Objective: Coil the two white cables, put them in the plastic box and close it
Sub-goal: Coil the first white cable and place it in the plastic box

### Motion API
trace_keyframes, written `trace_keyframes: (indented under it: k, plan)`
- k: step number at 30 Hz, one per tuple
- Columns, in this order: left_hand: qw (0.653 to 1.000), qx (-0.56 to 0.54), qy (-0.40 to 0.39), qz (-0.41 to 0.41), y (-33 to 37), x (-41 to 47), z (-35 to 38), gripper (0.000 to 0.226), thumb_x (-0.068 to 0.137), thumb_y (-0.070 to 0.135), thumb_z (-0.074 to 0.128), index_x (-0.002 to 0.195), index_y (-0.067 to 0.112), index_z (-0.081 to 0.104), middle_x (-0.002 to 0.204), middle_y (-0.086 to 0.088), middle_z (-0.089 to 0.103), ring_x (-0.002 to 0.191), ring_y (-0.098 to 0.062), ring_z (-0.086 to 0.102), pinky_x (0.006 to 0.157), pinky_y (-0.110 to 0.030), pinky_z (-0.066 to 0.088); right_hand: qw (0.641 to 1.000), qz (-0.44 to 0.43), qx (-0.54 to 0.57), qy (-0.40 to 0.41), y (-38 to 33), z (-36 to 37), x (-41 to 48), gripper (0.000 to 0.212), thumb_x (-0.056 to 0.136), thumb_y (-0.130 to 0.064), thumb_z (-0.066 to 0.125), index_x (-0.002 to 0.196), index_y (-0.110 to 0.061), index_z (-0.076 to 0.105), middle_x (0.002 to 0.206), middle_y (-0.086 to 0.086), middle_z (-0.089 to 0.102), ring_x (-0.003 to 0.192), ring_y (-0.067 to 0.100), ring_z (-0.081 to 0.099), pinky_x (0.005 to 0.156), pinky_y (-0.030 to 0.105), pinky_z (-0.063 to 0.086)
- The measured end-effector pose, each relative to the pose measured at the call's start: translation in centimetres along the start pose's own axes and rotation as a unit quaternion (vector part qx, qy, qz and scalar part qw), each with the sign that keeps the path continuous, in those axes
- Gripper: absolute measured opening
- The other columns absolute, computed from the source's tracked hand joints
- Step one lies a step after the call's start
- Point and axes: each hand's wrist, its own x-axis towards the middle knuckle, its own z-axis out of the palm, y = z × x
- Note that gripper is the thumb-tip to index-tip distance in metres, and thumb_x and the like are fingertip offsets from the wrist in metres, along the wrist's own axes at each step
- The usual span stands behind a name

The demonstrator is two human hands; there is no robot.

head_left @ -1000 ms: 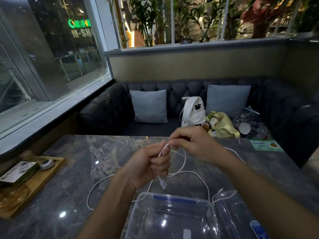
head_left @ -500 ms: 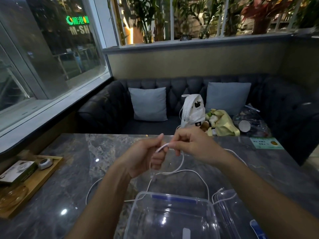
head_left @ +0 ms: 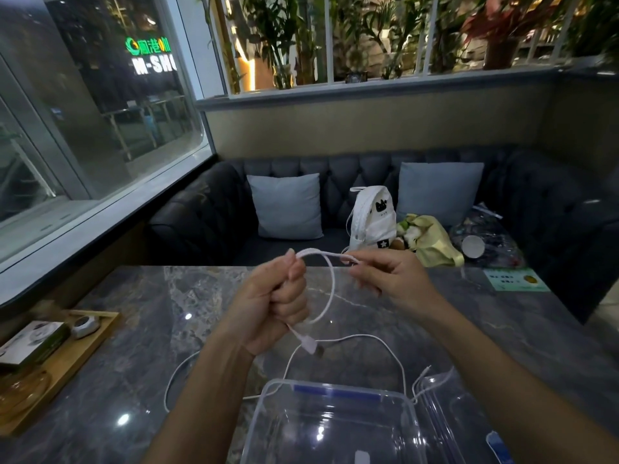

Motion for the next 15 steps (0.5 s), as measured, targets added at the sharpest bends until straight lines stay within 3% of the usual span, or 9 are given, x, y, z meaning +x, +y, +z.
trace_keyframes:
  k: [4,6,8,10,12,15]
  plan:
    - [0.995,-0.086,0.015,0.058,1.2,-0.2,-0.7,0.037,0.089,0.031,0.041,0.056,0.021,0.053,0.043,0.007,0.015,0.035,-0.007,0.011,0.036,-0.017,0.012,0.997,-0.016,-0.058,0.052,2.1,-1.0,-0.4,0.042,0.082,-0.007,0.064,0.099,-0.045,0.065,0.064,-0.014,0.068,0.054,0.0,0.055,0.052,0.01,0.044]
    - [0.99,-0.115,0.034,0.079,1.5,-0.1,-0.9,0.038,0.09,0.031,0.038,0.056,0.02,0.053,0.043,0.007,0.015,0.035,-0.009,0.011,0.034,-0.018,0.012,0.979,-0.099,-0.163,0.069,2.7,-1.0,-0.7,0.042,0.084,-0.008,0.061,0.111,-0.039,0.061,0.07,-0.008,0.068,0.058,0.003,0.056,0.057,0.011,0.044]
    - [0.981,-0.149,0.06,0.105,1.7,0.0,-0.8,0.029,0.083,0.028,0.048,0.056,0.019,0.051,0.043,0.006,0.014,0.035,-0.01,0.01,0.033,-0.02,0.013,0.9,-0.234,-0.363,0.059,3.2,-0.9,-1.1,0.039,0.086,-0.008,0.051,0.12,-0.024,0.056,0.074,0.004,0.069,0.059,0.01,0.057,0.053,0.017,0.044]
    - [0.972,-0.181,0.074,0.131,1.9,0.1,-1.1,0.022,0.075,0.024,0.056,0.056,0.019,0.047,0.044,0.006,0.013,0.035,-0.01,0.01,0.033,-0.022,0.015,0.819,-0.302,-0.483,0.069,3.5,-0.9,-1.6,0.042,0.082,-0.003,0.045,0.121,-0.016,0.057,0.075,0.005,0.071,0.058,0.01,0.058,0.046,0.02,0.043]
    - [0.969,-0.192,0.078,0.137,2.0,0.1,-1.6,0.022,0.074,0.022,0.058,0.056,0.018,0.046,0.044,0.006,0.014,0.035,-0.01,0.011,0.033,-0.021,0.016,0.797,-0.317,-0.508,0.076,3.5,-0.9,-2.0,0.046,0.081,0.003,0.044,0.122,-0.013,0.054,0.076,0.006,0.072,0.056,0.014,0.062,0.043,0.02,0.044]
    - [0.958,-0.25,0.052,0.132,2.0,0.0,-2.4,0.027,0.082,0.018,0.054,0.058,0.015,0.042,0.045,0.008,0.017,0.036,-0.007,0.013,0.034,-0.02,0.01,0.792,-0.34,-0.5,0.081,3.0,-0.8,-2.2,0.045,0.088,0.006,0.038,0.126,-0.013,0.053,0.073,0.007,0.071,0.051,0.016,0.061,0.041,0.024,0.046]
